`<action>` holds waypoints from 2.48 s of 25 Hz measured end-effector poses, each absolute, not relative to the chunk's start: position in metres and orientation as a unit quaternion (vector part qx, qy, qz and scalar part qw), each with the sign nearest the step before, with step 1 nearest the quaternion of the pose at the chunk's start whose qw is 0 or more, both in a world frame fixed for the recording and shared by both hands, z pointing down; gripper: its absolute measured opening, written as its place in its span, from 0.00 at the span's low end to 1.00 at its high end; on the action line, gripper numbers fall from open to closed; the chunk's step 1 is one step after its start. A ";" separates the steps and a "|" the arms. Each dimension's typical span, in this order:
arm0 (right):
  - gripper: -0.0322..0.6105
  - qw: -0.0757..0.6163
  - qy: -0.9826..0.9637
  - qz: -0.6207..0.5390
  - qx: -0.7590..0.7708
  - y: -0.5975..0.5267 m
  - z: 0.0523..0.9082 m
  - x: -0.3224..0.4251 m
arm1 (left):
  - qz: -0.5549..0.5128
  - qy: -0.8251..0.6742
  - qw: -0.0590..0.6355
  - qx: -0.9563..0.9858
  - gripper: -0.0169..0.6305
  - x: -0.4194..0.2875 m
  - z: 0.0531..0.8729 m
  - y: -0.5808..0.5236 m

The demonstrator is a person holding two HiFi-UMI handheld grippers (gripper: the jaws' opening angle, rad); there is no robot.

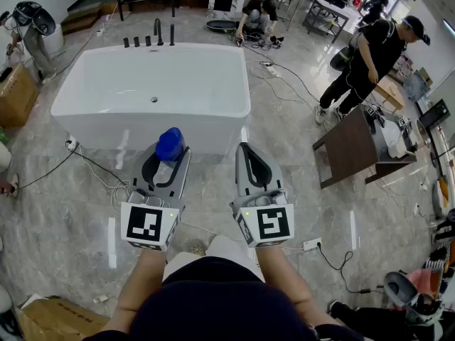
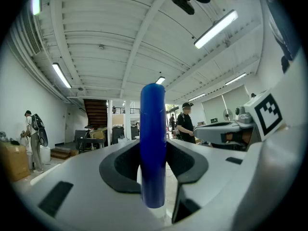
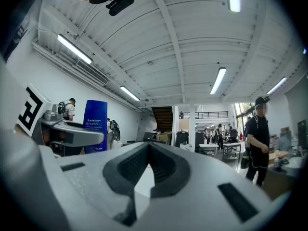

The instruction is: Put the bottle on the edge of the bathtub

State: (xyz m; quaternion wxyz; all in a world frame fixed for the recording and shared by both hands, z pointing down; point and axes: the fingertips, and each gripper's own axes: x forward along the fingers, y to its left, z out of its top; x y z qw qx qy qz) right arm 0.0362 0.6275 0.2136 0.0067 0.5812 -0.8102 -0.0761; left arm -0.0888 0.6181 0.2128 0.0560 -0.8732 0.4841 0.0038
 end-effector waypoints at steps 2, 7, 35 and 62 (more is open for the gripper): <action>0.05 0.005 -0.811 -0.077 0.580 0.626 0.211 0.033 | 0.003 0.484 0.055 -0.873 0.27 -0.092 0.213 0.616; 0.05 -0.013 -0.812 -0.067 0.580 0.620 0.207 0.035 | 0.006 0.486 0.053 -0.873 0.27 -0.095 0.212 0.608; 0.05 -0.013 -0.821 -0.043 0.570 0.320 0.231 0.122 | 0.003 0.492 0.052 -0.869 0.27 -0.014 0.224 0.326; 0.05 -0.001 -0.816 -0.047 0.576 0.067 0.240 0.103 | 0.009 0.477 0.052 -0.877 0.27 -0.045 0.243 0.071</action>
